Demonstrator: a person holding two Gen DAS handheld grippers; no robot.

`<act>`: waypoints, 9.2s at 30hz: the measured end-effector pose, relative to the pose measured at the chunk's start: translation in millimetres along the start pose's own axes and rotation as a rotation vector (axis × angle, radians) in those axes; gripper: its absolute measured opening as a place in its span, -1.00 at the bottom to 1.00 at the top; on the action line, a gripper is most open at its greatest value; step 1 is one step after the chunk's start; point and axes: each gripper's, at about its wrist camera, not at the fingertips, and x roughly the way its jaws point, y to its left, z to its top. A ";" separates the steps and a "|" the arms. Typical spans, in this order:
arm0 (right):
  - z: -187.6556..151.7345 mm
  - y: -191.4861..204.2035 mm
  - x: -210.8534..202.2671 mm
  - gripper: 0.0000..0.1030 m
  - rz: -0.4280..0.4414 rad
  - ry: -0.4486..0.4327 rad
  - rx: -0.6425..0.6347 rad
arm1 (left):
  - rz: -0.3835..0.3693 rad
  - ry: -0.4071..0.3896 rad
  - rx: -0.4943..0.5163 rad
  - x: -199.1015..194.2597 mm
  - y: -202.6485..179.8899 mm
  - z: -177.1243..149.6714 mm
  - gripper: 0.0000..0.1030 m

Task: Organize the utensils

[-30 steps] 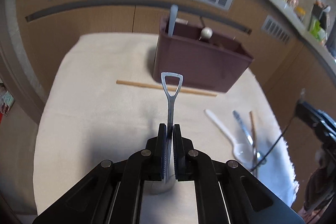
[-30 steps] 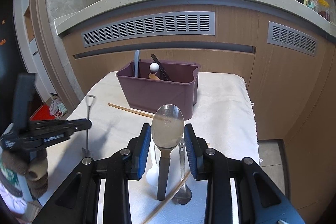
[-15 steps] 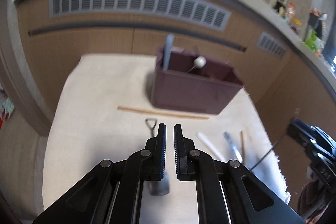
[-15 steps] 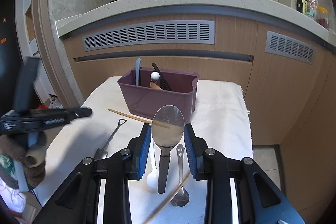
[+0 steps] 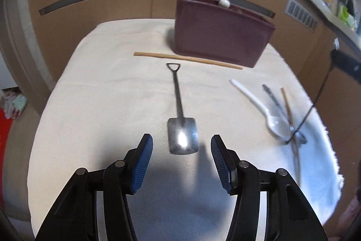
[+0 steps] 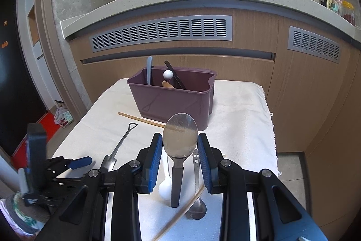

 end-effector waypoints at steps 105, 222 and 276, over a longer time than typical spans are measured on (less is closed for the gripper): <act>15.2 6.3 -18.8 -0.44 -0.034 -0.047 -0.011 | -0.142 -0.058 -0.039 -13.0 7.9 115.3 -0.81; -80.7 136.0 74.0 -0.89 -0.015 0.406 -0.338 | 0.094 -0.118 -0.142 -54.0 118.3 -11.0 0.71; -99.6 -62.2 30.8 0.08 -0.202 0.245 0.084 | -0.577 0.298 0.088 51.8 -74.8 41.1 0.53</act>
